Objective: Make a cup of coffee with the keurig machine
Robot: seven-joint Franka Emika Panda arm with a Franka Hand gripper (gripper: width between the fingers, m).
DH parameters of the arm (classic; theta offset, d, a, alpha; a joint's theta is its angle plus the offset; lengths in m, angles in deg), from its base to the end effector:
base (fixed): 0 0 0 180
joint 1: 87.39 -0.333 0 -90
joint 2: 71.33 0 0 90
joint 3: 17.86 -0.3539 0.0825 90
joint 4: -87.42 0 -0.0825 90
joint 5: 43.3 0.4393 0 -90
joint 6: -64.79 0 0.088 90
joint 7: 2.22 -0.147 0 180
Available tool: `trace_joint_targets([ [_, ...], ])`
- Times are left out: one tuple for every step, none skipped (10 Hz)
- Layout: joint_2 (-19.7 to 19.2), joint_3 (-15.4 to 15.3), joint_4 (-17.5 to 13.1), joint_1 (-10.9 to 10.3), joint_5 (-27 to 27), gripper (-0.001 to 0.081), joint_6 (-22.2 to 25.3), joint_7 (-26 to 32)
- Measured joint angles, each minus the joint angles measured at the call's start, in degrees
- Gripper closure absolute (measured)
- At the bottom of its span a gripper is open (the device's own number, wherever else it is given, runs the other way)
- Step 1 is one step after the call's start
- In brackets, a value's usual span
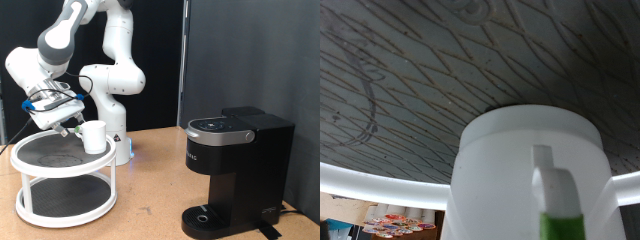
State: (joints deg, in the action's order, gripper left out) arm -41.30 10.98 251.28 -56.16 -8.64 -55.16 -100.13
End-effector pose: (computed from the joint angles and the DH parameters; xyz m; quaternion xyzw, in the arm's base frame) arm 0.2309 -0.2378 0.2782 -0.0369 0.9231 0.2744 0.2668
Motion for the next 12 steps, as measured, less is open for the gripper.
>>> trace_joint_targets([
  [-0.6, 0.0, 0.0, -0.1, 0.8, 0.0072, 0.0, 0.7],
  [-1.1, 0.0, 0.0, -0.2, 1.5, 0.0072, 0.0, 1.4],
  [-1.6, 0.0, 0.0, -0.3, 2.2, 0.0072, 0.0, 2.1],
  [-1.8, 0.0, 0.0, -0.3, 2.5, 0.0168, 0.0, 2.6],
  [-1.9, 0.0, 0.0, -0.3, 2.6, 0.0168, 0.0, 2.9],
  [-1.9, 0.0, 0.0, -0.3, 2.7, 0.0356, 0.0, 3.2],
  [-2.0, 0.0, 0.0, -0.3, 2.8, 0.0356, 0.0, 3.5],
  [-2.0, 0.0, 0.1, -0.3, 2.8, 0.0534, 0.0, 4.0],
  [-2.0, 0.0, 0.2, -0.3, 2.8, 0.0534, 0.0, 4.4],
  [-2.0, 0.0, 0.2, -0.2, 2.8, 0.0716, 0.1, 4.7],
  [-2.0, 0.0, 0.3, -0.2, 2.8, 0.0716, 0.1, 4.9],
  [-2.0, 0.0, 0.3, -0.2, 2.8, 0.079, 0.2, 5.0],
])
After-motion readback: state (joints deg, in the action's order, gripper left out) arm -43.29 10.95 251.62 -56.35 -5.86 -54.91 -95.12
